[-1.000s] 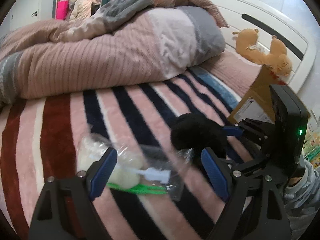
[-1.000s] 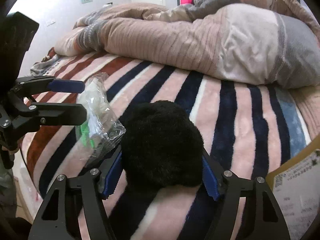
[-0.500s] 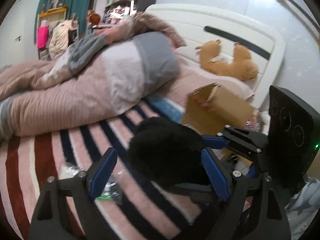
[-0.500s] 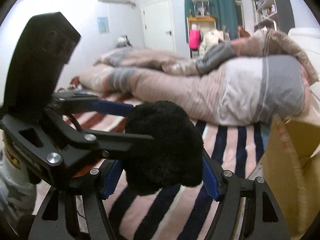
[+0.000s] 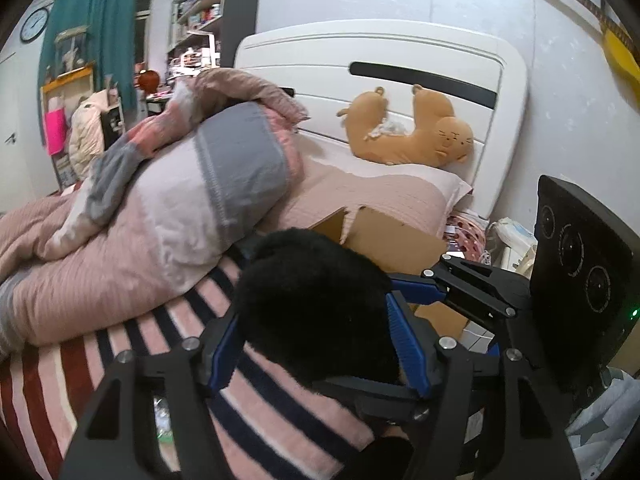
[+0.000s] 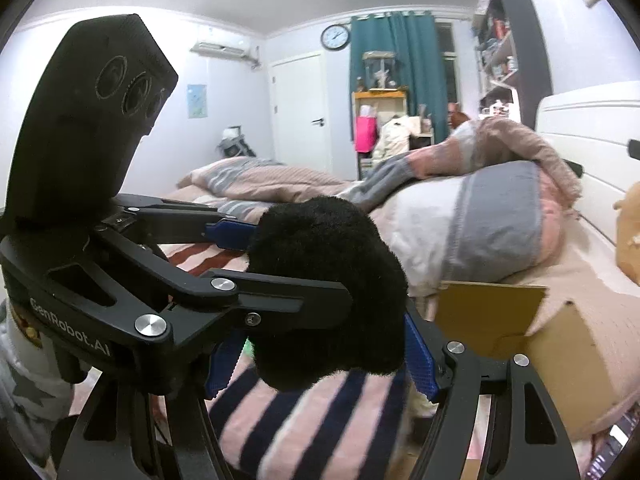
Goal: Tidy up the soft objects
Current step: 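Carry the black pouch with the right gripper into the box and open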
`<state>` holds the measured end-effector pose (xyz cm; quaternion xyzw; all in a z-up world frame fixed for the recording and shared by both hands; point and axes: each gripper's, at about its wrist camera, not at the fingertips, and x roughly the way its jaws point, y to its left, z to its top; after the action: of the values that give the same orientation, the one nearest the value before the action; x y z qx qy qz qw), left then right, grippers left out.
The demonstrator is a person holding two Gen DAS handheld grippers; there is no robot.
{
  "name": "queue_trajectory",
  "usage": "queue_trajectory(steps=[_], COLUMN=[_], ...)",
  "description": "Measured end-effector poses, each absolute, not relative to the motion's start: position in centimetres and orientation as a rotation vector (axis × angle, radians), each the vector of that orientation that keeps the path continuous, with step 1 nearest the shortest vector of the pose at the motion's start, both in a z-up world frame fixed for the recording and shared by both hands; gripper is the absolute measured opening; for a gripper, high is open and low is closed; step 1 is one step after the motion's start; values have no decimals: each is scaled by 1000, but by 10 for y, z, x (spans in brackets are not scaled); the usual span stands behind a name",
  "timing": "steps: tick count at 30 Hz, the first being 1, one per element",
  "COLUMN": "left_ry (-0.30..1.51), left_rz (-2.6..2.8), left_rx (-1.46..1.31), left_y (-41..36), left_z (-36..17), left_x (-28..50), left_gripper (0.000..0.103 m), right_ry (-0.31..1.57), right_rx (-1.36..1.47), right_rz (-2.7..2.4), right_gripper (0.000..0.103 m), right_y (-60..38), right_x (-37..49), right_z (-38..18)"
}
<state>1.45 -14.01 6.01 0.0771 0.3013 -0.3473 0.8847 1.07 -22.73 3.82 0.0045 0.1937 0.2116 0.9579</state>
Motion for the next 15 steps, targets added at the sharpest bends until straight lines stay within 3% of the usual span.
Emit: queue_trajectory(steps=[15], left_ry=[789], left_rz=[-812], left_rx=[274], left_y=[-239], left_z=[26], left_x=[70], left_gripper=[65], right_ry=[547], right_rx=[104], right_rz=[266], right_gripper=[70], right_y=[-309], right_x=[40], right_z=[3])
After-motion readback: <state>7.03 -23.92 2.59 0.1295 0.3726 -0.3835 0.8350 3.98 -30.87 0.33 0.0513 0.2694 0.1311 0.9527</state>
